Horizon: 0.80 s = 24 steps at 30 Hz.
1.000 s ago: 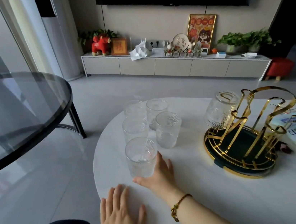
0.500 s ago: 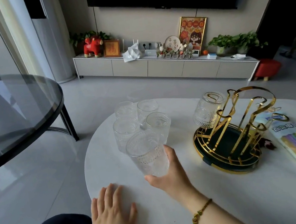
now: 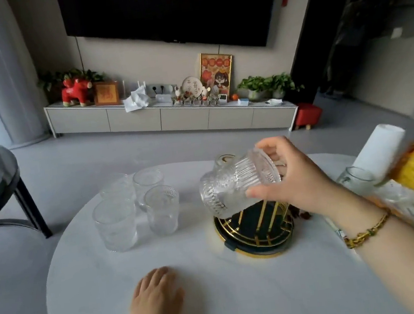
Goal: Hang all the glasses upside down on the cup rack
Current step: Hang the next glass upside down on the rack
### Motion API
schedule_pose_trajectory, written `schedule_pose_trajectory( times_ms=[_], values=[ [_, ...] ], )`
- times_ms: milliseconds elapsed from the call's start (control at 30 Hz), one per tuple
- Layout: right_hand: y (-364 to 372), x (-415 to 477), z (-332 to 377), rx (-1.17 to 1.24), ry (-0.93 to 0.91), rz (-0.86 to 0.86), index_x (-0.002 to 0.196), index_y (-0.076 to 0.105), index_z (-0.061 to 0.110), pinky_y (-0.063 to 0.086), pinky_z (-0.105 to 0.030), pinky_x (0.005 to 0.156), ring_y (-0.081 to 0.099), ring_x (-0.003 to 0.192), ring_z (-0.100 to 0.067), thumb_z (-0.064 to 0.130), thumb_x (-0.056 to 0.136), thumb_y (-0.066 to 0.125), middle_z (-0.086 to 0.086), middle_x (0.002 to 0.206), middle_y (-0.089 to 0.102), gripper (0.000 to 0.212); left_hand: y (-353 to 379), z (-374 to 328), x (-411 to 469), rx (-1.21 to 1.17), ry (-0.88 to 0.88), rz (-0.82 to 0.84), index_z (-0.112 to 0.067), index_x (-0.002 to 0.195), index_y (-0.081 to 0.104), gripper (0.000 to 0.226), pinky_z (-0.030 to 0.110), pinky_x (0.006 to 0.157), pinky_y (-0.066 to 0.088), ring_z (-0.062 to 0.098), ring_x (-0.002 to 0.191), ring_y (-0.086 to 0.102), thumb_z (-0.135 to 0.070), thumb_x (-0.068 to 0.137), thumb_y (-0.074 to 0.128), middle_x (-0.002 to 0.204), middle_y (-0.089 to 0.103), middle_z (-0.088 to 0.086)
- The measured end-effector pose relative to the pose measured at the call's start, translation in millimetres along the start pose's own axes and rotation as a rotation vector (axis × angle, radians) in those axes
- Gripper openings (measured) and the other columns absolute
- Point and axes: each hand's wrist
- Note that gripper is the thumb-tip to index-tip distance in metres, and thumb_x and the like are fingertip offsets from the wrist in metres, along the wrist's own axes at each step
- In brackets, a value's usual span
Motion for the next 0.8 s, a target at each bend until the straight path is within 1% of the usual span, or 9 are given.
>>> schedule_pose_trajectory(
  times_ms=[33, 100, 133, 233, 333, 500, 600, 700, 800],
  values=[
    [-14.4, 6.7, 0.2, -0.018, -0.009, -0.039, 0.097, 0.036, 0.048, 0.035, -0.024, 0.087, 0.044, 0.107, -0.010, 0.044, 0.048, 0.075, 0.015, 0.109, 0.046, 0.063, -1.9, -4.8, 4.1, -0.007, -0.023, 0.027, -0.022, 0.089, 0.070, 0.036, 0.016, 0.080, 0.042, 0.004, 0.090, 0.067, -0.039, 0.076, 0.041, 0.099, 0.072, -0.007],
    [-40.6, 23.4, 0.5, -0.039, -0.026, -0.105, 0.105, 0.038, 0.036, 0.037, -0.027, 0.090, 0.046, 0.108, -0.014, 0.043, 0.049, 0.074, 0.006, 0.113, 0.048, 0.067, 1.5, -14.9, 19.3, -0.115, -0.023, 0.002, -0.026, 0.119, 0.052, 0.031, 0.020, 0.102, 0.030, 0.005, 0.123, 0.045, -0.035, 0.092, 0.042, 0.133, 0.051, -0.010],
    [-52.3, 32.7, 0.1, -0.051, -0.032, -0.130, 0.105, 0.038, 0.033, 0.038, -0.031, 0.091, 0.046, 0.108, -0.017, 0.042, 0.049, 0.074, 0.003, 0.114, 0.048, 0.067, 0.7, -22.1, 26.6, -0.156, -0.014, -0.042, -0.027, 0.124, 0.047, 0.032, 0.022, 0.105, 0.027, 0.008, 0.128, 0.039, -0.034, 0.093, 0.042, 0.138, 0.045, -0.010],
    [-82.3, 63.7, -6.5, -0.114, -0.022, -0.212, 0.107, 0.040, 0.029, 0.040, -0.035, 0.092, 0.046, 0.107, -0.019, 0.035, 0.053, 0.076, 0.002, 0.113, 0.046, 0.066, -21.3, -59.8, 55.8, -0.270, 0.093, -0.164, -0.026, 0.124, 0.048, 0.031, 0.022, 0.099, 0.035, 0.011, 0.123, 0.045, -0.027, 0.093, 0.045, 0.136, 0.048, -0.007],
    [-96.8, 93.2, -20.4, -0.147, 0.051, -0.242, 0.122, 0.035, 0.023, 0.039, -0.033, 0.091, 0.043, 0.109, -0.017, 0.029, 0.056, 0.079, -0.006, 0.123, 0.045, 0.080, -44.8, -99.4, 81.1, -0.423, 0.205, -0.281, -0.024, 0.126, 0.047, 0.034, 0.013, 0.088, 0.033, 0.011, 0.117, 0.049, -0.019, 0.092, 0.047, 0.134, 0.050, -0.007],
    [-88.6, 120.6, -47.5, -0.227, 0.150, -0.140, 0.127, 0.031, 0.022, 0.034, -0.029, 0.086, 0.040, 0.109, -0.016, 0.026, 0.059, 0.079, -0.010, 0.134, 0.041, 0.083, -62.8, -131.6, 116.8, -0.480, 0.289, -0.326, -0.023, 0.132, 0.039, 0.039, 0.021, 0.094, 0.038, 0.016, 0.124, 0.046, -0.017, 0.093, 0.044, 0.143, 0.040, -0.004],
    [-79.8, 131.1, -62.8, -0.232, 0.164, -0.078, 0.126, 0.032, 0.021, 0.032, -0.028, 0.087, 0.039, 0.120, -0.022, 0.025, 0.060, 0.078, -0.009, 0.137, 0.038, 0.080, -59.3, -129.9, 133.6, -0.372, 0.271, -0.277, -0.022, 0.130, 0.042, 0.036, 0.028, 0.102, 0.038, 0.015, 0.129, 0.040, -0.019, 0.095, 0.039, 0.144, 0.041, -0.003],
    [-73.3, 139.4, -73.5, -0.254, 0.175, -0.023, 0.125, 0.033, 0.020, 0.031, -0.026, 0.087, 0.038, 0.122, -0.023, 0.025, 0.061, 0.078, -0.009, 0.138, 0.038, 0.079, -44.6, -119.6, 136.4, -0.231, 0.301, -0.244, -0.019, 0.127, 0.048, 0.033, 0.027, 0.104, 0.036, 0.015, 0.130, 0.040, -0.019, 0.095, 0.040, 0.140, 0.047, -0.002],
    [-66.7, 146.4, -81.1, -0.285, 0.192, 0.031, 0.126, 0.032, 0.019, 0.031, -0.026, 0.086, 0.039, 0.122, -0.023, 0.026, 0.062, 0.077, -0.010, 0.138, 0.038, 0.079, -41.0, -115.4, 132.2, -0.073, 0.405, -0.245, -0.012, 0.110, 0.063, 0.029, 0.032, 0.087, 0.052, 0.021, 0.110, 0.061, -0.013, 0.080, 0.065, 0.116, 0.067, 0.007]
  ],
)
Point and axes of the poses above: each hand's wrist, its own x-axis towards the middle knuckle, its own y-axis out of the palm, z = x × y
